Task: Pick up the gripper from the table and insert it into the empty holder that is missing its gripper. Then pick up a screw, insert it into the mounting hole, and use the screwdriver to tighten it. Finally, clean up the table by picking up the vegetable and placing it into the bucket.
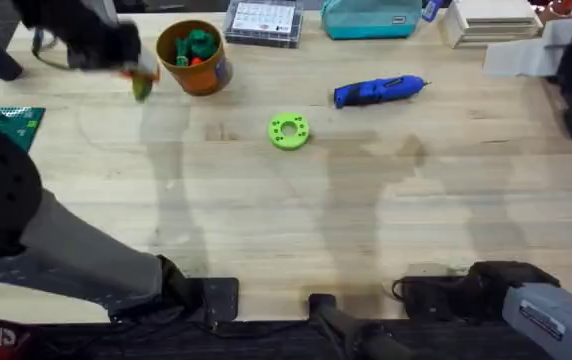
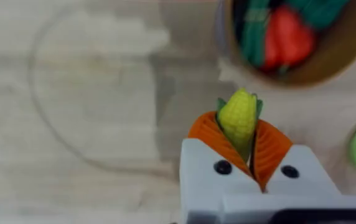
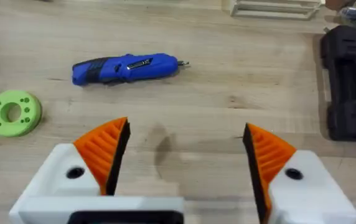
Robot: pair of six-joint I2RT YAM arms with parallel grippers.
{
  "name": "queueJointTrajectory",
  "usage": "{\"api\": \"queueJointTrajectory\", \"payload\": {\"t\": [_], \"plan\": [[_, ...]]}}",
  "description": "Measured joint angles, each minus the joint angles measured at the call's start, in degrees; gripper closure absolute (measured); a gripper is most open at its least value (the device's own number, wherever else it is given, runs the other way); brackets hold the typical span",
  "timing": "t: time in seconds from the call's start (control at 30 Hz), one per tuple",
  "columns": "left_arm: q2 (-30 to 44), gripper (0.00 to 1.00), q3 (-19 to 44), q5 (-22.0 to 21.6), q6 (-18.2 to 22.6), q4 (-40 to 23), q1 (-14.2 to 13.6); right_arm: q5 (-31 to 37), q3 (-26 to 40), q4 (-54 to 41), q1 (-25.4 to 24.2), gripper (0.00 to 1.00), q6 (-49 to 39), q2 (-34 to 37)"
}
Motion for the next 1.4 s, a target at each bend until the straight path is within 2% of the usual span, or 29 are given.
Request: {"api": "queueJointTrajectory", "payload": {"t": [0.1,0.27,0.43,0.53,0.67,0.9,0.97,1.2,1.33,1.4], "plan": [[0.0,0.962,3.02,3.82,-2.35,4.81,-0.02,0.0,0.0,0.0,0.0,0.007,0.0,-0.02],[-0.02,0.962,3.29,8.1,-6.2,12.15,-0.55,0.0,0.0,0.0,0.0,0.007,0.0,0.0],[0.42,0.962,3.29,9.9,-8.14,19.47,-3.74,0.0,0.0,0.02,0.0,0.008,0.0,-0.01],[2.05,0.962,3.29,9.93,-8.67,22.68,-6.18,0.0,0.0,0.02,0.0,0.008,0.0,-0.01],[5.34,0.962,3.29,8.79,-9.24,23.41,-8.27,0.0,0.0,0.02,0.0,0.008,0.0,0.01],[9.2,0.956,3.29,5.66,-10.11,23.37,-8.16,0.0,0.0,0.0,0.0,0.008,0.0,-0.02],[9.25,0.859,3.29,5.1,-10.3,23.39,-8.04,0.0,0.0,0.02,0.0,0.008,0.0,-0.01],[9.25,0.262,3.29,4.21,-10.48,22.66,-8.0,0.0,0.0,0.02,0.0,0.007,0.02,-0.01],[9.23,0.061,3.29,4.38,-10.59,20.78,-8.0,0.0,0.0,0.02,0.0,0.008,0.0,-0.01],[8.94,0.031,3.32,4.45,-10.54,18.79,-8.0,0.0,0.0,0.0,0.0,0.008,0.0,-0.01]]}}
